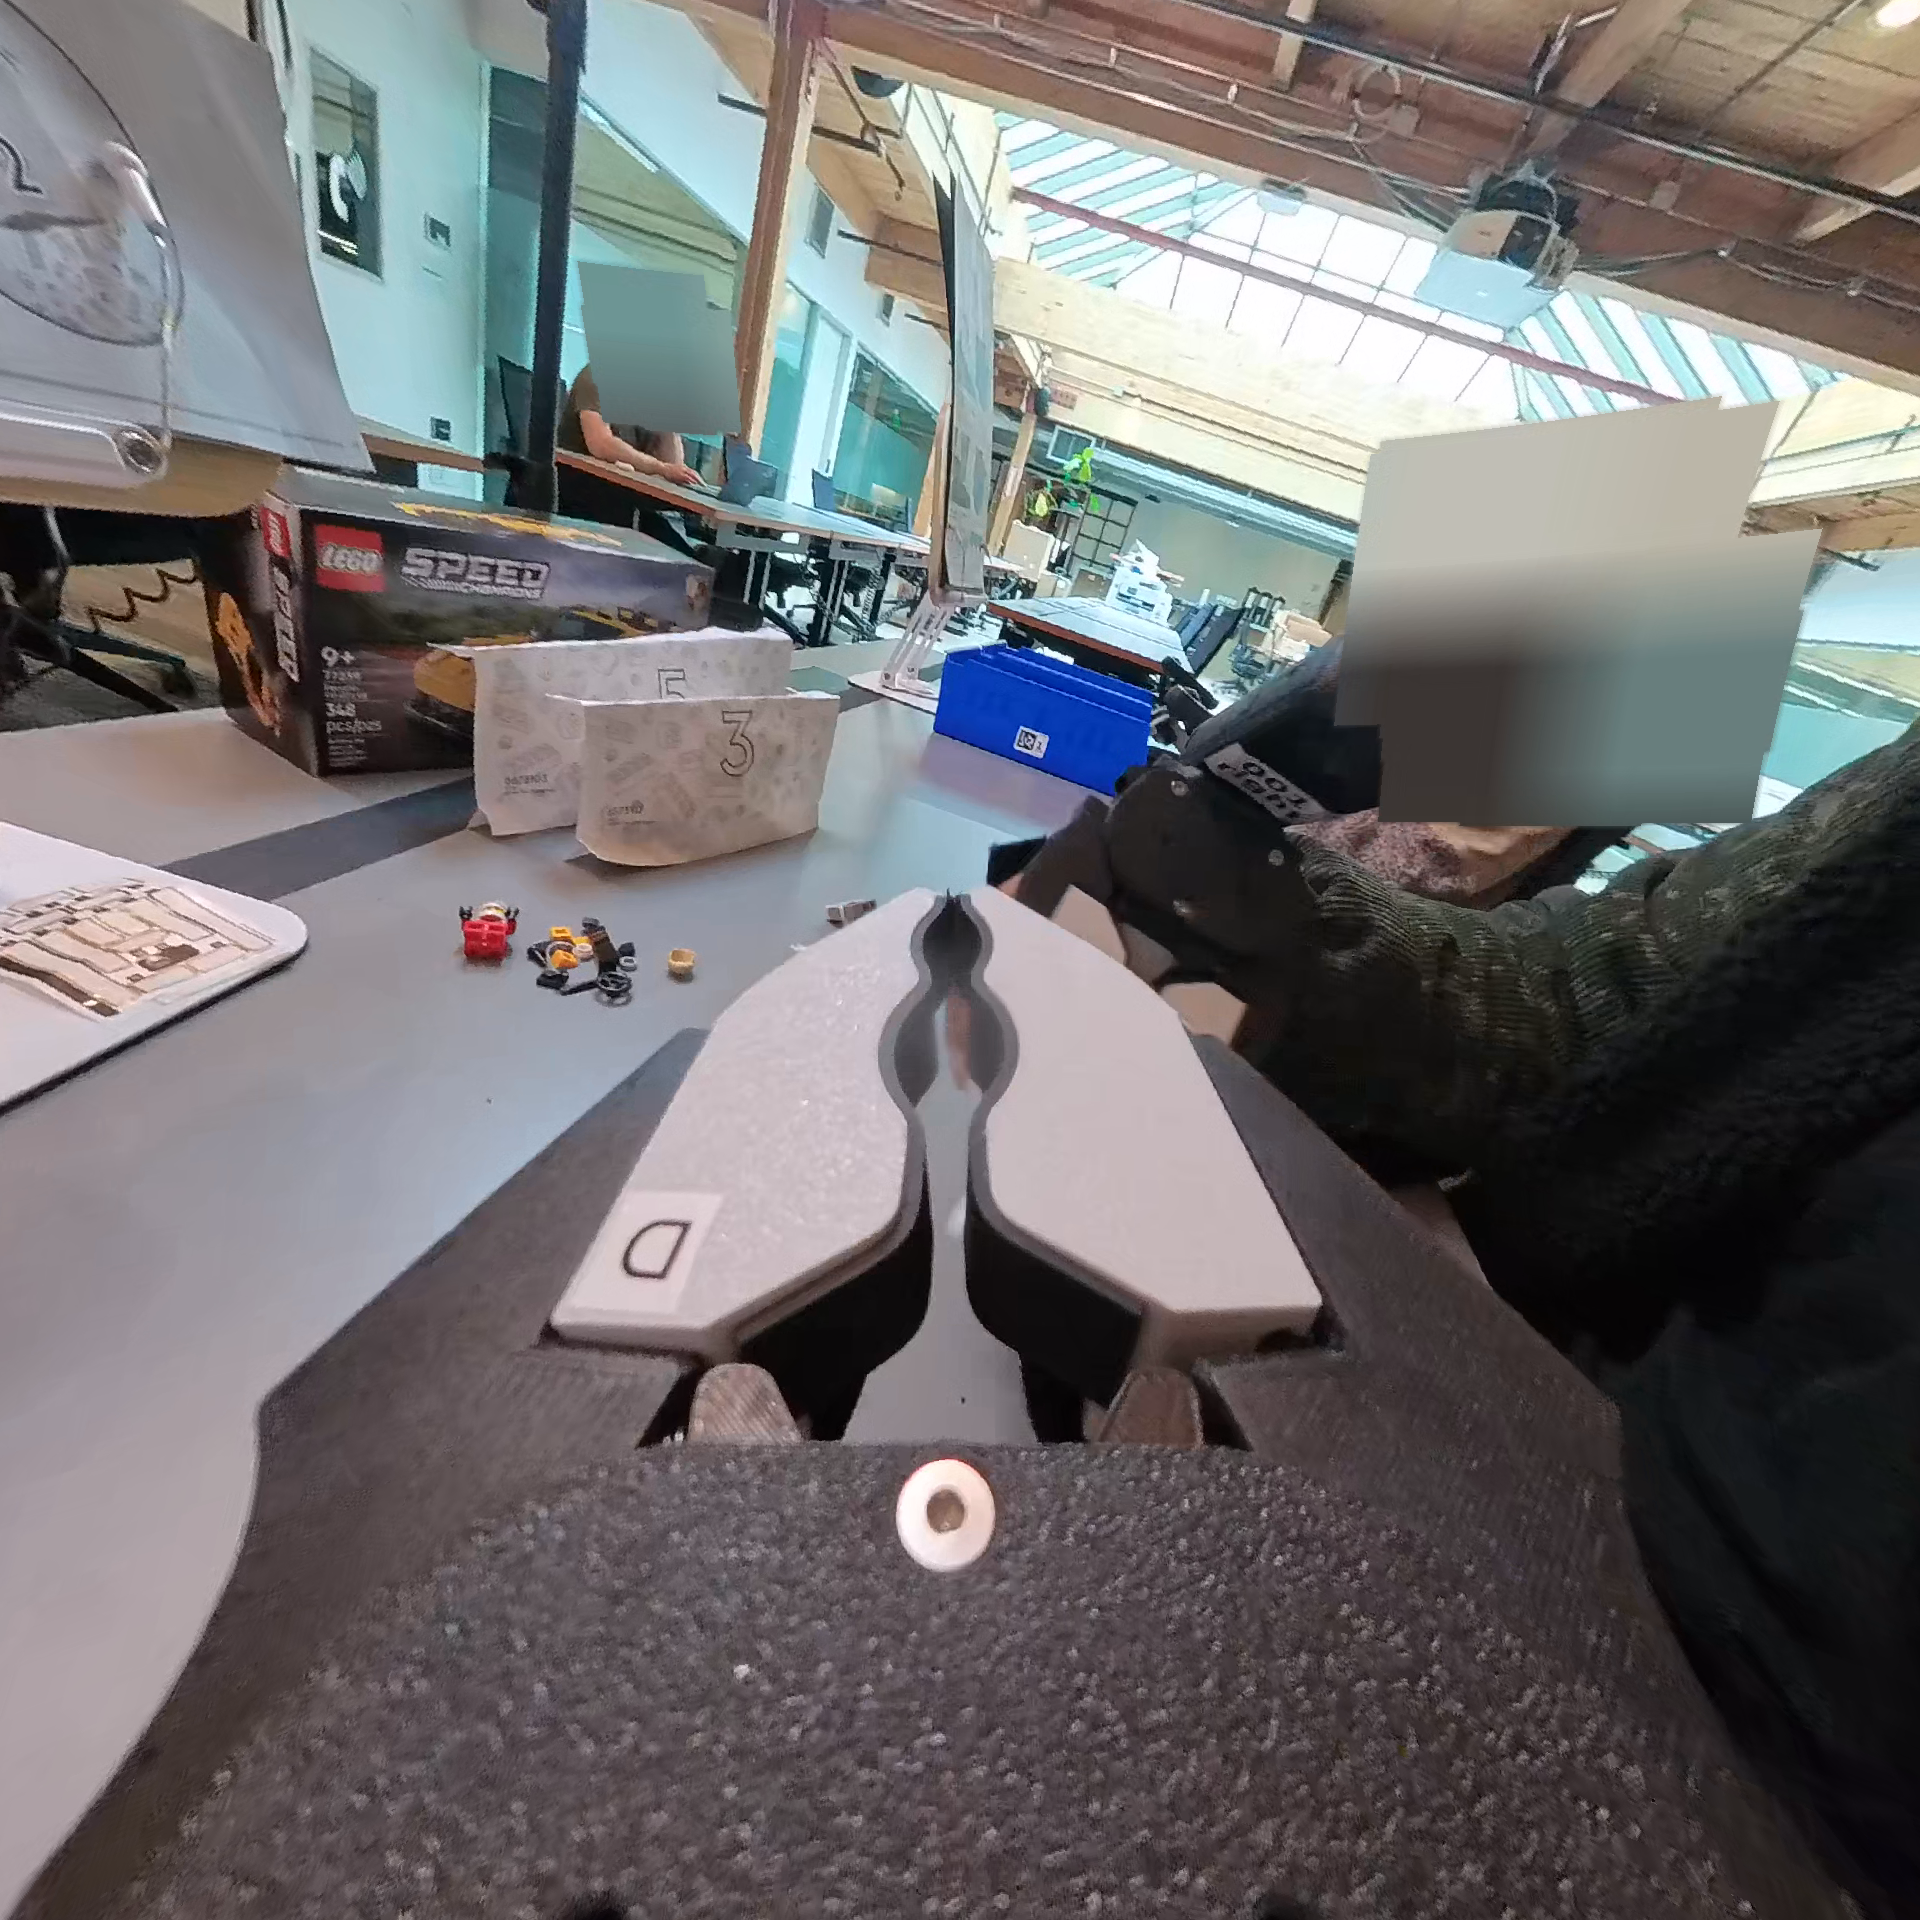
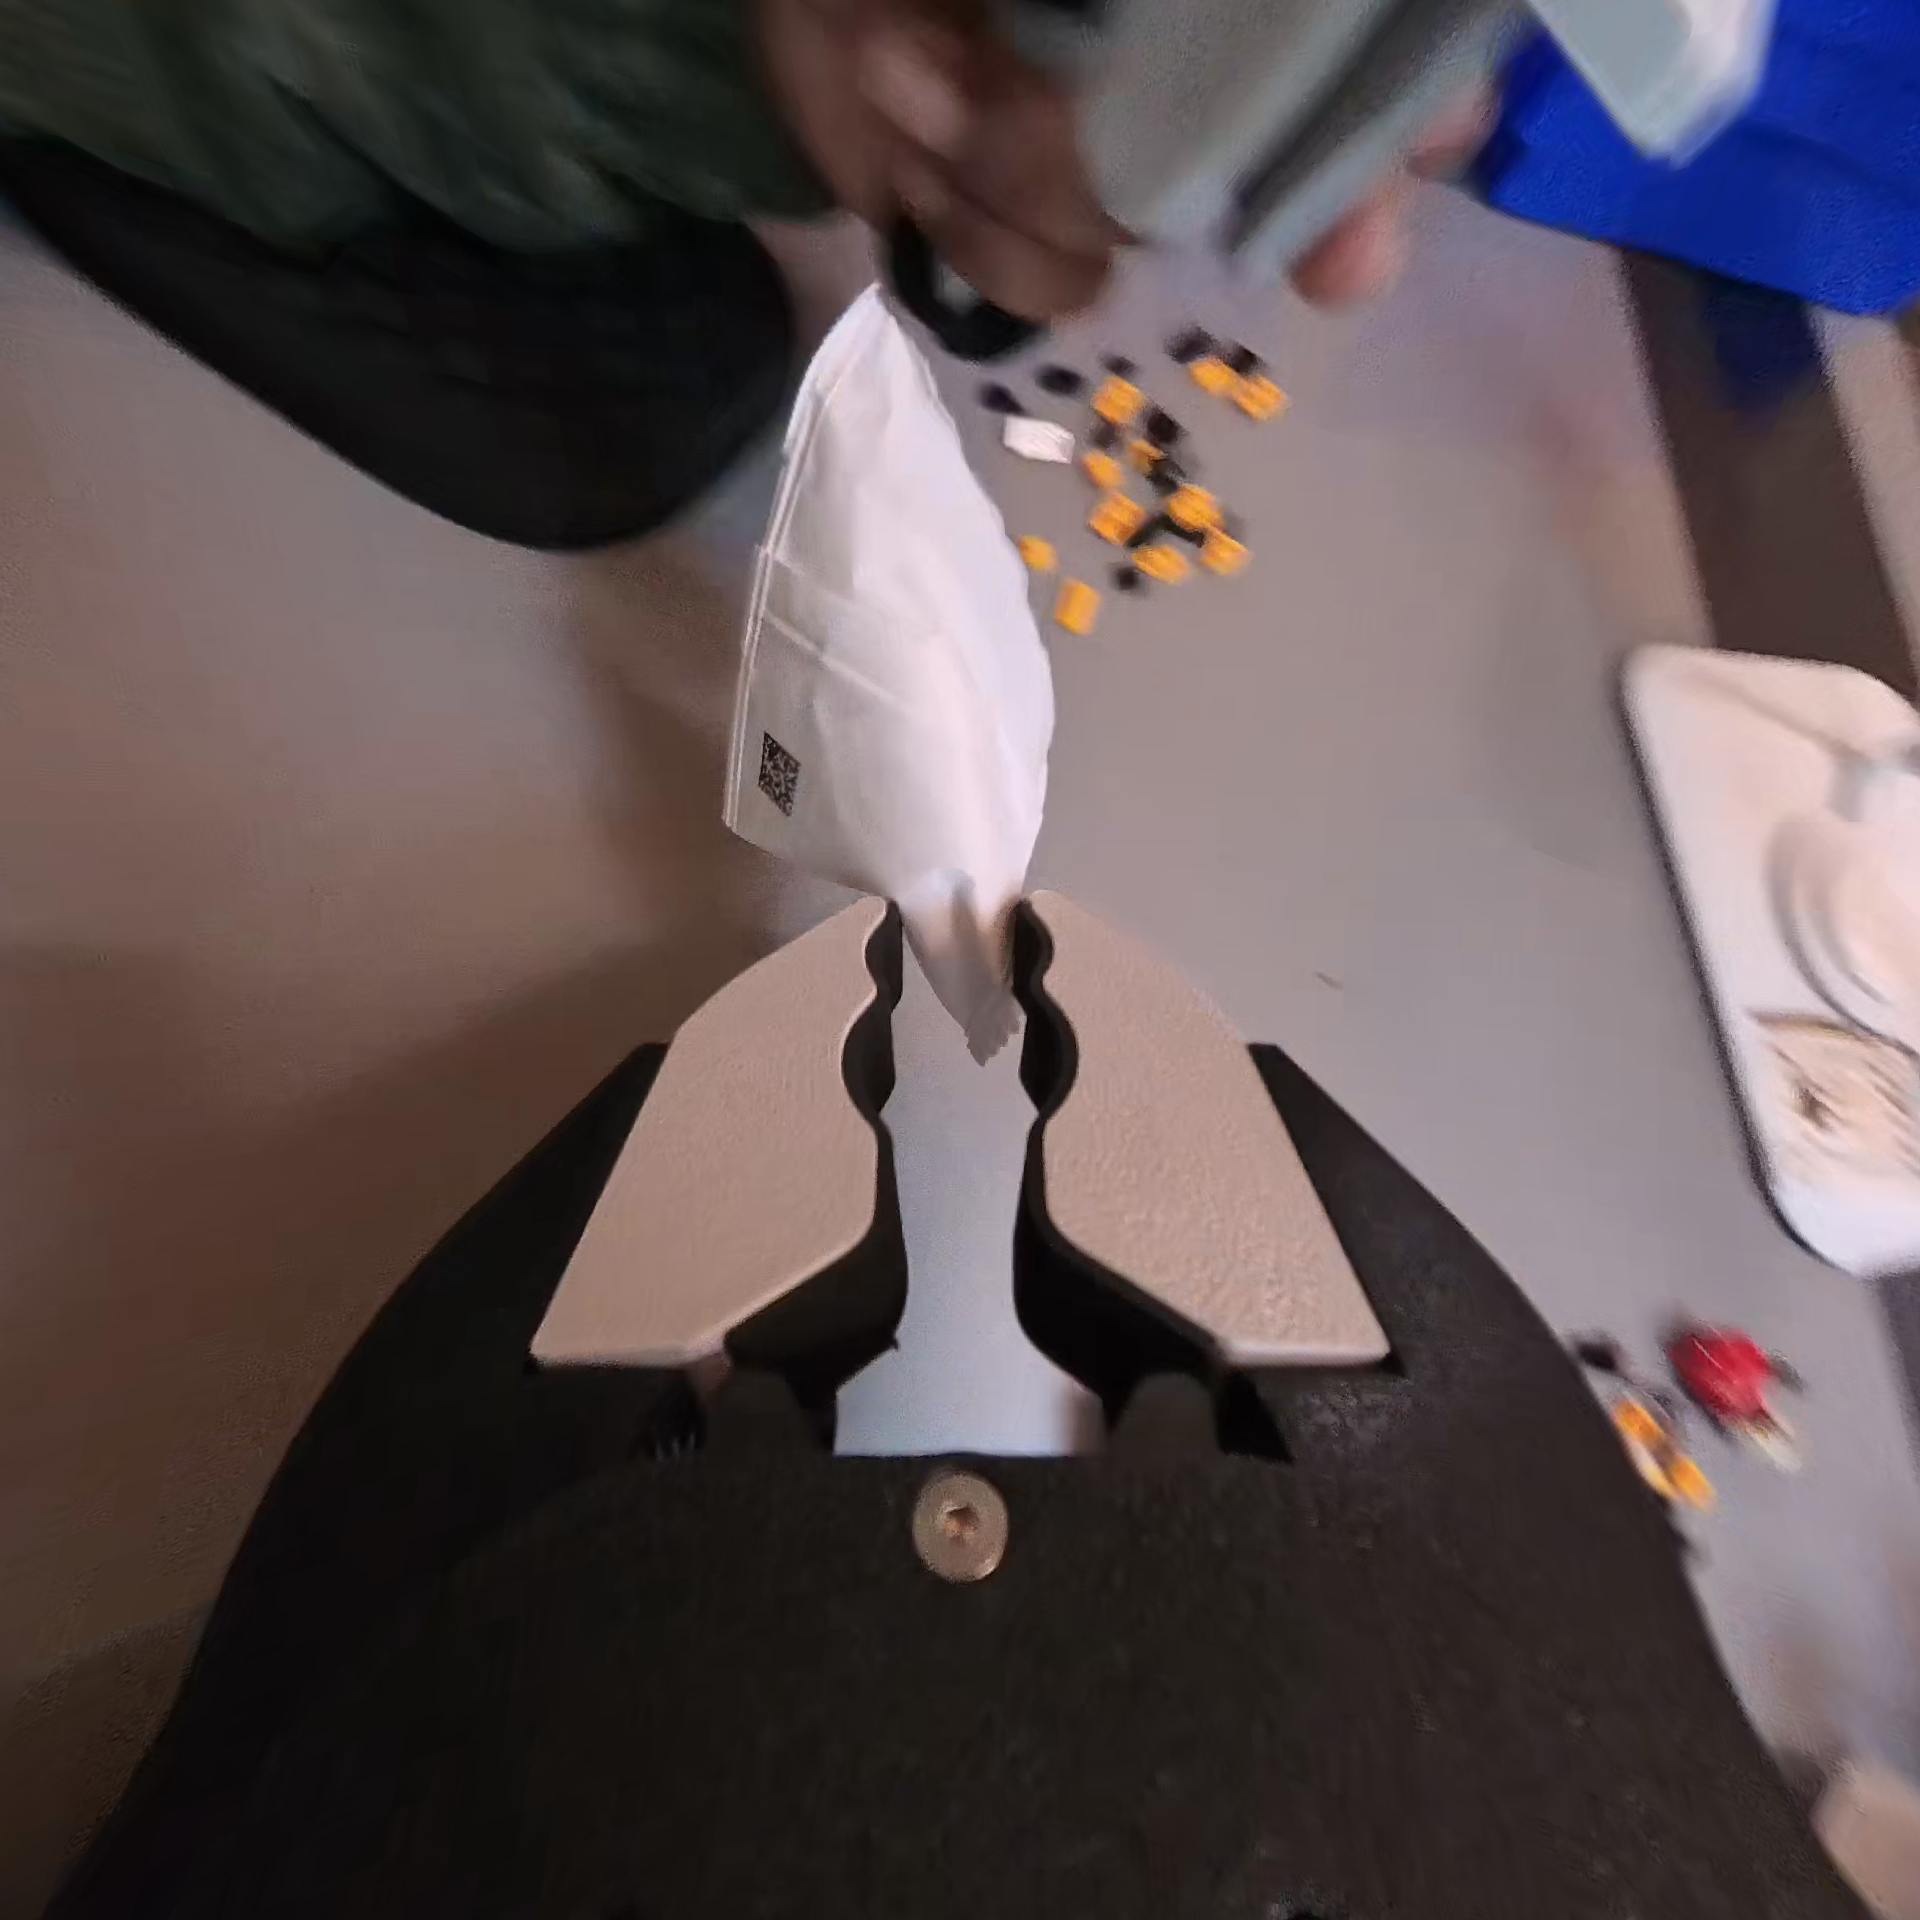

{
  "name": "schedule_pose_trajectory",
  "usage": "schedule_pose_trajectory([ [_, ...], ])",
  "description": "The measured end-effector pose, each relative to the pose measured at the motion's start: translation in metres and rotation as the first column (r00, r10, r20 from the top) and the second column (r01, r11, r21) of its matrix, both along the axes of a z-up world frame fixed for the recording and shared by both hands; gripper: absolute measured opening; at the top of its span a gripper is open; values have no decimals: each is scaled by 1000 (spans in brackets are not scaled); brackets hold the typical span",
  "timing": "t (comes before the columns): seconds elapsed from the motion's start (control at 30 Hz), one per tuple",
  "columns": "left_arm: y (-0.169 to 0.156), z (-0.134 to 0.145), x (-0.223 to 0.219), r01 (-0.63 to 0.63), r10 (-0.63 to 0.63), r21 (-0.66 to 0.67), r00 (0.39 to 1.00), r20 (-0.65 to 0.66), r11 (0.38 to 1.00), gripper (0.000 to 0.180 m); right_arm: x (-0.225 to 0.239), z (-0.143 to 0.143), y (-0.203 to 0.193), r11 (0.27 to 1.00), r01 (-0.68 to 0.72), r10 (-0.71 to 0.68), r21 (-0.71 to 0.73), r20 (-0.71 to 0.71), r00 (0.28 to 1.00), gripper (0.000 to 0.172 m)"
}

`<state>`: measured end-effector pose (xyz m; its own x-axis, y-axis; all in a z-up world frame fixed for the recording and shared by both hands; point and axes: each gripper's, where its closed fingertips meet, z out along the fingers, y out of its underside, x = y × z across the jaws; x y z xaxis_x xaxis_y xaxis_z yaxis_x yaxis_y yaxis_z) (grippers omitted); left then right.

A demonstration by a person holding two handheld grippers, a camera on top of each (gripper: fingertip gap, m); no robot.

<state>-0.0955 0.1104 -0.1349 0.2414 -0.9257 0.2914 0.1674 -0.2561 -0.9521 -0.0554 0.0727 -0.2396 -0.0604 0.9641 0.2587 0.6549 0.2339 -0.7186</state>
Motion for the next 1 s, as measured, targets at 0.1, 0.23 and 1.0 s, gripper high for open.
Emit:
schedule_pose_trajectory([
  [0.1, 5, -5, 0, -49, 50, 14, 997, -58, 999, 14, 18, 3, 42, 976, 170, -171, 137, -7, 985, 20],
  [0.23, 13, -21, 6, -99, 97, -5, 984, -147, 995, 39, 21, 22, 67, 922, 286, -256, 259, -144, 956, 20],
  [1.0, 32, -45, 9, -63, 804, 861, 396, -443, 505, 0, -1, 90, 49, 610, -48, -588, -791, -492, 642, 41],
])
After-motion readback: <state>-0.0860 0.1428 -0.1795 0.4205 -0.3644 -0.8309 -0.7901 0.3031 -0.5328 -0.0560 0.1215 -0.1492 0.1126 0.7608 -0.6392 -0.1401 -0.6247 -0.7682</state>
